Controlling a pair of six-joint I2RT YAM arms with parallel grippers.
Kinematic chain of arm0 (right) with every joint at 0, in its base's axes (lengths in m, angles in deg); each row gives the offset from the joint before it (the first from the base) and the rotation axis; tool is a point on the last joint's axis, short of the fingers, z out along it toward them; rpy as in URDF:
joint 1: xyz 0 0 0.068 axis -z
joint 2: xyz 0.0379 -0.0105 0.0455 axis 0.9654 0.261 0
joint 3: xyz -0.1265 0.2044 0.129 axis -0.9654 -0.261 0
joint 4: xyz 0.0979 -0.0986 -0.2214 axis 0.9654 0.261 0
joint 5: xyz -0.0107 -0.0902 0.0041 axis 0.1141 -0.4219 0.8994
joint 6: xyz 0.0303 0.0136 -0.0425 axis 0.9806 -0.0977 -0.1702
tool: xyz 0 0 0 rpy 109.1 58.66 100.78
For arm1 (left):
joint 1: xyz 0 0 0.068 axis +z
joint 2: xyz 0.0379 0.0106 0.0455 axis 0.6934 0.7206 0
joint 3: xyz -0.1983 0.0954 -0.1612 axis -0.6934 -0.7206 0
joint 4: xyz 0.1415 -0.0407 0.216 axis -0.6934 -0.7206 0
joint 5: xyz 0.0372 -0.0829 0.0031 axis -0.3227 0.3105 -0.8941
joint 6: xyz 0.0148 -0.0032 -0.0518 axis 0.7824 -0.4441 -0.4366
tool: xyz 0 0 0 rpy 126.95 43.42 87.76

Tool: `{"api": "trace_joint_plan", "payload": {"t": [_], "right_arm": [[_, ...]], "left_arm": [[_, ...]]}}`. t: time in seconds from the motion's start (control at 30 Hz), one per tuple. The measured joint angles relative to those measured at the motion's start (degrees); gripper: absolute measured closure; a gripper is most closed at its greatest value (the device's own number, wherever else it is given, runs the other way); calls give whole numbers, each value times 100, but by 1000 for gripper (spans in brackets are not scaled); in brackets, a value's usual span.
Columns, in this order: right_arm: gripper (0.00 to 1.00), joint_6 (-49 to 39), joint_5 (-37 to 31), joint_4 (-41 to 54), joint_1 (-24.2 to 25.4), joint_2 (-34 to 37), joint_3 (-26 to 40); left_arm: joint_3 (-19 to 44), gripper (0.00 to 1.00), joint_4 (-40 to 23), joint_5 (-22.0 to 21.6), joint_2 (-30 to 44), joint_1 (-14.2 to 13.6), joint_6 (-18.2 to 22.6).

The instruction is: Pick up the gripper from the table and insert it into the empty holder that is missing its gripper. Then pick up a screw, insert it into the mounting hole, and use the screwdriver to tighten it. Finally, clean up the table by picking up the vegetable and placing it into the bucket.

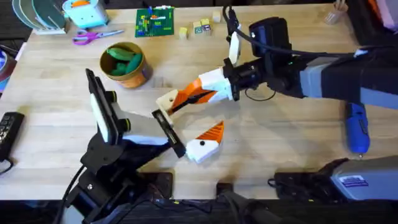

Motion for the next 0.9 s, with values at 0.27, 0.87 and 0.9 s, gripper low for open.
{"api": "trace_joint_plan", "payload": {"t": [0.27,0.87,0.9], "right_arm": [[679,2,-46,12,-27,4,0],[181,-102,300,-85,75,186,-17],[180,-101,339,-179,107,186,-17]], "left_arm": [[0,1,13,90,0,-8,13],[0,1,33,404,-4,-63,288],[0,1,33,478,-7,-79,288]]}}
